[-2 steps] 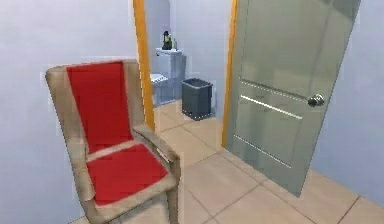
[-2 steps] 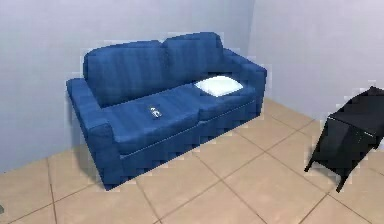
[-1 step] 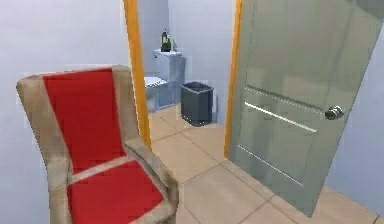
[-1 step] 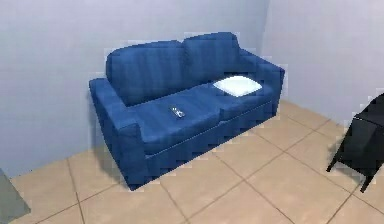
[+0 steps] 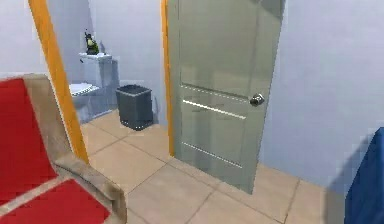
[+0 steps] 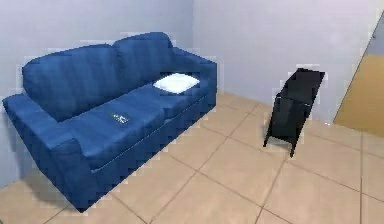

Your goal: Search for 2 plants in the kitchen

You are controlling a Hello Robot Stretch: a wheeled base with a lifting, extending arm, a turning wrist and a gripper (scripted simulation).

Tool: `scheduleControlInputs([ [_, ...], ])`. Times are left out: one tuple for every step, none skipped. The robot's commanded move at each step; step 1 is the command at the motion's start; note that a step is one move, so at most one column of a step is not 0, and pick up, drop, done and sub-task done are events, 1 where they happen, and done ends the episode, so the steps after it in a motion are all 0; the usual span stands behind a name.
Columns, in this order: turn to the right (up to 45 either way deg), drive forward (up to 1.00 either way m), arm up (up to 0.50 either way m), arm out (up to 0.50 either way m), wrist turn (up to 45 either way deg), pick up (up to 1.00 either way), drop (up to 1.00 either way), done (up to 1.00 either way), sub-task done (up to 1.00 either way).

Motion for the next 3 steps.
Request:
scheduleControlInputs([
  [0.0, 0.50, 0.00, 0.00, 0.0, 0.00, 0.00, 0.00, 0.00],
  [0.0, 0.45, 0.00, 0.00, 0.0, 0.00, 0.00, 0.00, 0.00],
  [-36.0, 0.00, 0.00, 0.00, 0.0, 0.00, 0.00, 0.00, 0.00],
])
